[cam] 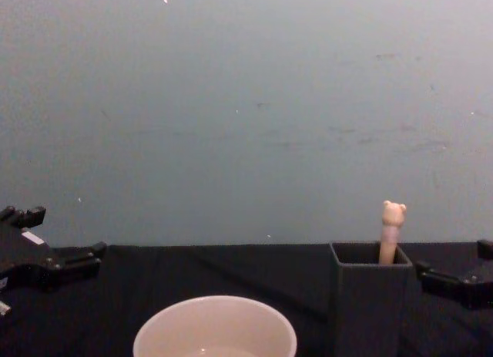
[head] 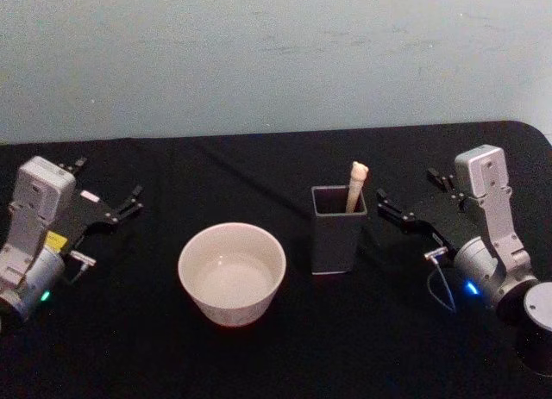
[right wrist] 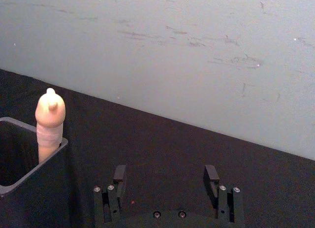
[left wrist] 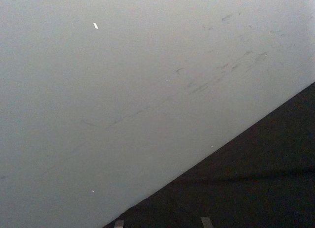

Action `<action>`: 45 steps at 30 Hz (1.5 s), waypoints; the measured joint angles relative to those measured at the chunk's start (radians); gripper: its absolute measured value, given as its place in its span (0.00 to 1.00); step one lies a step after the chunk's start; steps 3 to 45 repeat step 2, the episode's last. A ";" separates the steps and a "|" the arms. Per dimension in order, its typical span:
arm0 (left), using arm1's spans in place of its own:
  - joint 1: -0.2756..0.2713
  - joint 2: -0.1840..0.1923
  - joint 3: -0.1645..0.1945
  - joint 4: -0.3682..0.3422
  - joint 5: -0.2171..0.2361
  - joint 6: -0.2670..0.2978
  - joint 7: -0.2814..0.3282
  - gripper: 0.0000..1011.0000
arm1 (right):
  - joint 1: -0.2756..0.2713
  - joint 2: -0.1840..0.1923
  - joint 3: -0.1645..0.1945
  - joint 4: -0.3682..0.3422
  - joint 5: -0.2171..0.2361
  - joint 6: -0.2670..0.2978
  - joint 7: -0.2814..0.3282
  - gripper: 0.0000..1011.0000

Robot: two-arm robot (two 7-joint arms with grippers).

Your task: Pick up the stirring spoon with one hand, stir inside the cup, then place it back in its original position.

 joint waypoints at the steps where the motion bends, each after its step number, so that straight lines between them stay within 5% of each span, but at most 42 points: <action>1: 0.000 0.000 0.000 0.000 0.000 0.000 0.000 0.99 | 0.000 0.000 0.000 0.000 0.000 0.000 0.000 0.99; 45: 0.000 0.000 0.000 0.000 0.000 0.000 0.000 0.99 | 0.000 0.000 0.000 0.000 0.000 0.000 0.000 0.99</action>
